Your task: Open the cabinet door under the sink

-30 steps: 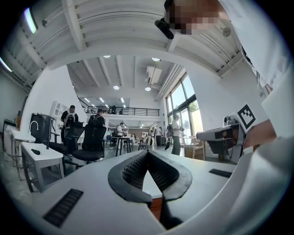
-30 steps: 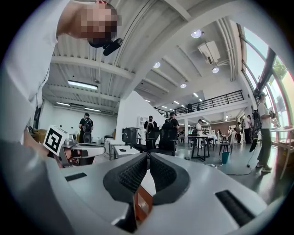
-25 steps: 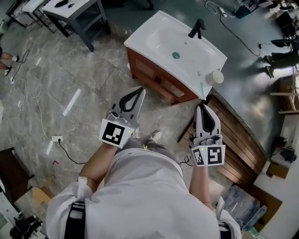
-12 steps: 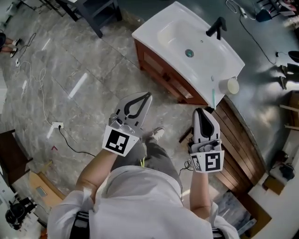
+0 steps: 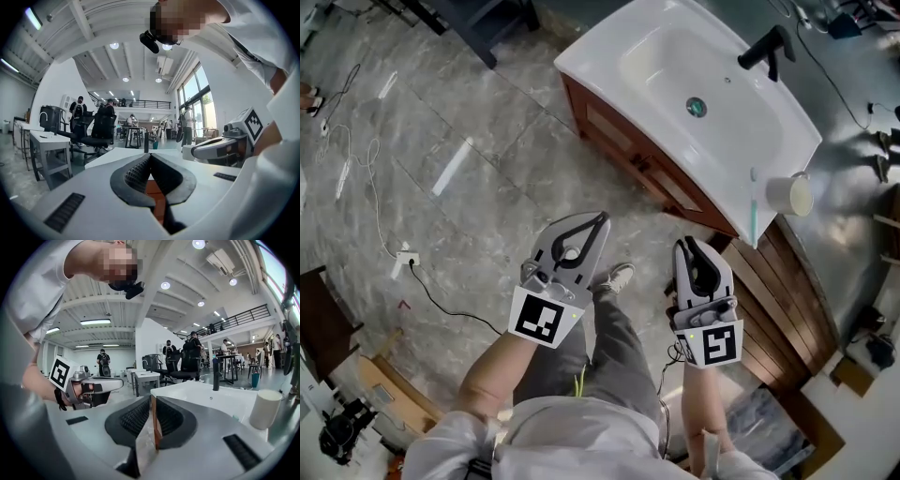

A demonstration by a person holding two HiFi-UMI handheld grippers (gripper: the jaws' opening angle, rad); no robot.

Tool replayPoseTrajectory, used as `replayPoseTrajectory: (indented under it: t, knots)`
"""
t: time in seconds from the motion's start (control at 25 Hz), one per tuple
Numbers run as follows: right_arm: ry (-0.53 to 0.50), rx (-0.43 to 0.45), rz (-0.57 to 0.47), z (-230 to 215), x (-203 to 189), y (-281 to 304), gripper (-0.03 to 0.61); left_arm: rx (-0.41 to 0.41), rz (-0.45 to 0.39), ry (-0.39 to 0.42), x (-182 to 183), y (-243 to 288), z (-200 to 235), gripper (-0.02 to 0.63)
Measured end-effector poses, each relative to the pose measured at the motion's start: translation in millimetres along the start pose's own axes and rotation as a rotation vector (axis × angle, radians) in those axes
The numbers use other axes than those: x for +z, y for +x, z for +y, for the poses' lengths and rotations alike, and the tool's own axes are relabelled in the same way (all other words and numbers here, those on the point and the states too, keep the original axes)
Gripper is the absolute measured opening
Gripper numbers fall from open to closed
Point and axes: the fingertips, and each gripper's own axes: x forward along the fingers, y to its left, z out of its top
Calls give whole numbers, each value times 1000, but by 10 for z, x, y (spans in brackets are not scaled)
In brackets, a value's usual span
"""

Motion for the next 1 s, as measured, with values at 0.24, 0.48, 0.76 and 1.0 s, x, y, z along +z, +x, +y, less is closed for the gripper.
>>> replayPoseTrajectory:
  t: [0.24, 0.48, 0.76, 1.0]
  knots:
    - [9, -6, 36, -99, -625, 337, 48, 2, 33, -47, -636, 192, 153, 12]
    - [32, -25, 65, -179, -1191, 591, 48, -27, 43, -59, -1029, 386, 162, 12]
    - [59, -44, 64, -314, -1725, 866, 112, -60, 55, -38, -1453, 575, 221, 12]
    - [36, -43, 59, -378, -2083, 1161, 118, -64, 56, -51, -1821, 738, 298, 12]
